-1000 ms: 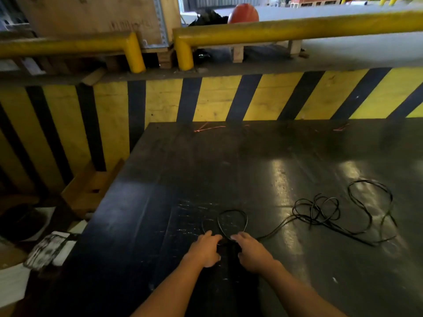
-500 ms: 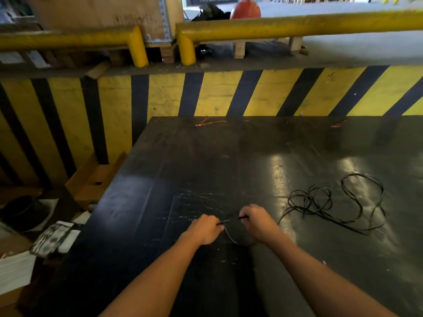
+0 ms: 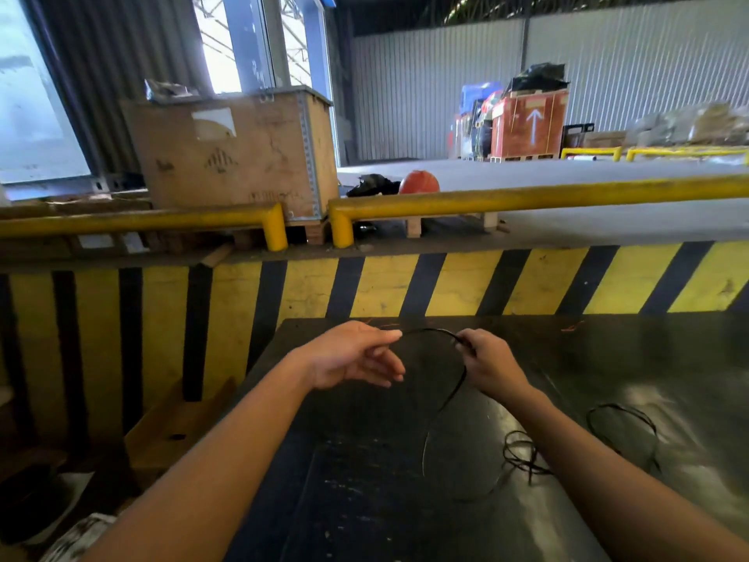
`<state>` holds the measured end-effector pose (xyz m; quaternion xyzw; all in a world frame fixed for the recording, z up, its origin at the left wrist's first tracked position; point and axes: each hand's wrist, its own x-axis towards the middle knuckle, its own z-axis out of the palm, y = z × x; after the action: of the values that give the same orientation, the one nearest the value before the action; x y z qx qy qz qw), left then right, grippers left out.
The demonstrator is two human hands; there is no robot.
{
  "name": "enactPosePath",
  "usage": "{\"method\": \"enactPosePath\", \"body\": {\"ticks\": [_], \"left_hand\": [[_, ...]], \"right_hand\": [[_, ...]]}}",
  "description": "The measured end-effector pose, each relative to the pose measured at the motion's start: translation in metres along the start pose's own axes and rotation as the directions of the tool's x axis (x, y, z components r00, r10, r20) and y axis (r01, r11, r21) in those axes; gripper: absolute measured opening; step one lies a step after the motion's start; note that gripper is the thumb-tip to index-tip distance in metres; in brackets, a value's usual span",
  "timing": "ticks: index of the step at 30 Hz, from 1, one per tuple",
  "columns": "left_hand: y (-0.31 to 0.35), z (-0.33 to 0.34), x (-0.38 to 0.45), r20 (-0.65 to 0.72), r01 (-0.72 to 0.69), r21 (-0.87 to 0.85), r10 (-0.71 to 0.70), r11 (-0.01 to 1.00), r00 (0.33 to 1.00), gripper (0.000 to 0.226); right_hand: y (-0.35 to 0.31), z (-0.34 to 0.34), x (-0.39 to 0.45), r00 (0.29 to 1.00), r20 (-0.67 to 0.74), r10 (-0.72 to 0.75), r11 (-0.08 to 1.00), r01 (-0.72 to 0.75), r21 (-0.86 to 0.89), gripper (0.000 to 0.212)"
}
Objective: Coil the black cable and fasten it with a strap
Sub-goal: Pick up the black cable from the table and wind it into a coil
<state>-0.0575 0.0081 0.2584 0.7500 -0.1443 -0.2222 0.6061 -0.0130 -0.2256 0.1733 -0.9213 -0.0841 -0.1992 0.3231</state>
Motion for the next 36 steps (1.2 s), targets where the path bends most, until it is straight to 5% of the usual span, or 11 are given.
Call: {"method": "enactPosePath", "body": {"ticks": [5, 11, 15, 18, 21, 24, 28, 31, 34, 36], "left_hand": [[0.044, 0.03, -0.014, -0.149, -0.204, -0.223, 0.174, 0.953, 0.973, 0.043], [0.067, 0.043, -0.002, -0.405, -0.406, -0.349, 0.254, 0.845, 0.878, 0.029], [0.069, 0.028, -0.004, -0.542, -0.451, -0.042, 0.359, 0.891, 0.76, 0.03], [0.061, 0.003, -0.005, -0.511, -0.366, 0.276, 0.458, 0.889, 0.727, 0.038], [0.048, -0.017, -0.007, -0.373, -0.158, 0.557, 0.415, 0.815, 0.83, 0.033], [0.045, -0.013, -0.009, -0.212, -0.012, 0.707, 0.228, 0.707, 0.95, 0.039], [0.054, 0.012, -0.02, 0.173, 0.018, 0.34, -0.082, 0.94, 0.982, 0.036], [0.067, 0.026, -0.028, 0.456, -0.03, 0.061, -0.001, 0.998, 0.89, 0.039], [0.086, 0.038, -0.029, 0.461, -0.147, -0.277, 0.265, 0.95, 0.847, 0.044], [0.105, 0.04, -0.03, 0.252, -0.278, -0.486, 0.438, 0.828, 0.863, 0.04]], "right_hand": [[-0.035, 0.007, -0.014, 0.997, 0.065, -0.045, 0.998, 0.043, 0.038, 0.017], [-0.088, 0.004, -0.045, 0.912, 0.342, -0.228, 0.971, 0.184, 0.156, 0.019], [-0.098, -0.033, -0.047, 0.864, 0.412, -0.289, 0.957, 0.274, 0.098, 0.02], [-0.089, -0.072, -0.039, 0.865, 0.407, -0.292, 0.945, 0.326, -0.014, 0.016], [-0.081, -0.113, -0.023, 0.901, 0.317, -0.294, 0.924, 0.354, -0.147, 0.018], [-0.084, -0.147, -0.005, 0.924, 0.104, -0.369, 0.902, 0.383, -0.199, 0.016], [-0.095, -0.157, 0.013, 0.886, -0.267, -0.378, 0.925, 0.349, -0.15, 0.014], [-0.098, -0.143, 0.016, 0.871, -0.39, -0.298, 0.953, 0.292, -0.076, 0.016], [-0.093, -0.111, 0.002, 0.948, -0.228, -0.223, 0.971, 0.236, 0.033, 0.017], [-0.094, -0.08, -0.018, 0.976, 0.003, -0.217, 0.975, 0.217, 0.051, 0.018]]}}
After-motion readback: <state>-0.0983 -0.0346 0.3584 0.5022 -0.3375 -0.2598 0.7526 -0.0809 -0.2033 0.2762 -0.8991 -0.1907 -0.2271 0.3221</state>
